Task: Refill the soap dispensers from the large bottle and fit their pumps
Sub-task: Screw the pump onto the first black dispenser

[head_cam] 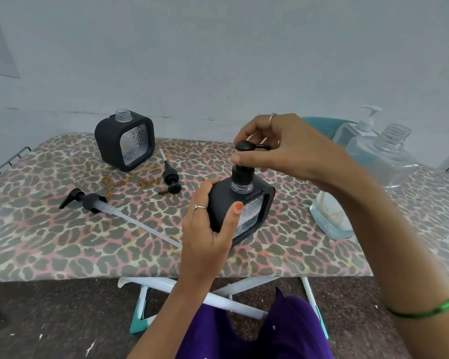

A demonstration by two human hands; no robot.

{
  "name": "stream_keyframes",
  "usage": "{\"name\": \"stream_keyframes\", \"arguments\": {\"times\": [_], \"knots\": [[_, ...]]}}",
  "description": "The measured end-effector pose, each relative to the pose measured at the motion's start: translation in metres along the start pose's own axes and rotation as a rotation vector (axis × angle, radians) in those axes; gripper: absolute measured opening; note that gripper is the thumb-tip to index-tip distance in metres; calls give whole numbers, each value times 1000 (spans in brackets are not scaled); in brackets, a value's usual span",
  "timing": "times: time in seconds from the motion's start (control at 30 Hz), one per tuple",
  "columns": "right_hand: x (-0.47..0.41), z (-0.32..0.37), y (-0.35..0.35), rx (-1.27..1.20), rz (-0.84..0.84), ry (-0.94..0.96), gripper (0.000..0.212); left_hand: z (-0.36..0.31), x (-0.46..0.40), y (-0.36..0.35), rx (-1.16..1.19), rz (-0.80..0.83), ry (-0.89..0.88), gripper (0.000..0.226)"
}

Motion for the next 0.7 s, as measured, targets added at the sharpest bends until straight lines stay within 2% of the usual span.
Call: {"name": "stream_keyframes", "arguments": {"times": [0.17, 0.3, 0.47, 0.6, 0.7], "knots": [[17, -25, -6, -256, 85, -55, 50, -1, 0, 0, -18, -1, -9, 83], [21, -34, -19, -398, 124, -49, 59, -2, 0, 0, -26, 8, -7, 84], [24, -39, -26, -472, 56, -44, 46, -1, 0, 1, -29, -5, 0, 79], [31, -45, -32, -500, -87, -34, 34, -2, 1, 0, -27, 4, -1, 72], [31, -47, -39, -367, -225, -25, 29, -2, 1, 1, -38, 4, 3, 67]]}}
Point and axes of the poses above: each hand's wrist, its own x-axis away from the middle knuckle, its own y-axis out of the back of the hand, z = x × y, the point moved 4 cm from there along -x, towards the middle knuckle, and after that the axes turned 5 degrees about -z, right-handed, at the moved point
